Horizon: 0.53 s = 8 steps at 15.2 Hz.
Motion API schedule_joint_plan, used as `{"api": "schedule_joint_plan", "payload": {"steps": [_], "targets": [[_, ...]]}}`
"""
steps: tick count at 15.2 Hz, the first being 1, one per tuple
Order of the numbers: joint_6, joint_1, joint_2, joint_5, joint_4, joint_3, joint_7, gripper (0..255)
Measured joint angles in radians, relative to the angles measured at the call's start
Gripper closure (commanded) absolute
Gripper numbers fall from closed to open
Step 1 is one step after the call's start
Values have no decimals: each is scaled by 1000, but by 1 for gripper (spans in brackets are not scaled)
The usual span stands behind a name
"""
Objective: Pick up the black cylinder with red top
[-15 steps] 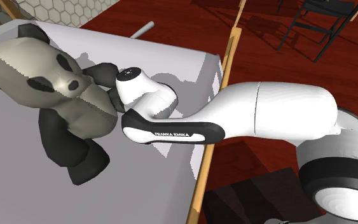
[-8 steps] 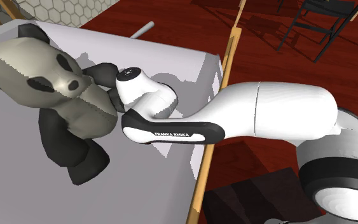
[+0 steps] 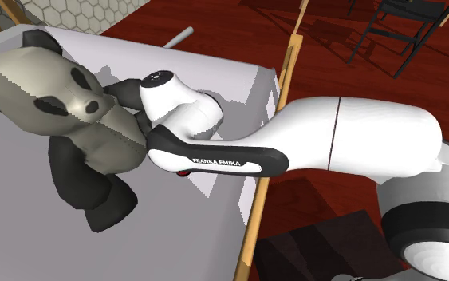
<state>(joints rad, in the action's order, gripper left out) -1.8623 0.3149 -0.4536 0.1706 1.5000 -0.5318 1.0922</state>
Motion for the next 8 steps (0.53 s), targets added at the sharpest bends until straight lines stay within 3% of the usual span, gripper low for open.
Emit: {"api": "schedule_joint_plan", "payload": {"steps": [8], "targets": [[98, 7, 11, -8, -90, -5, -4, 255]]}}
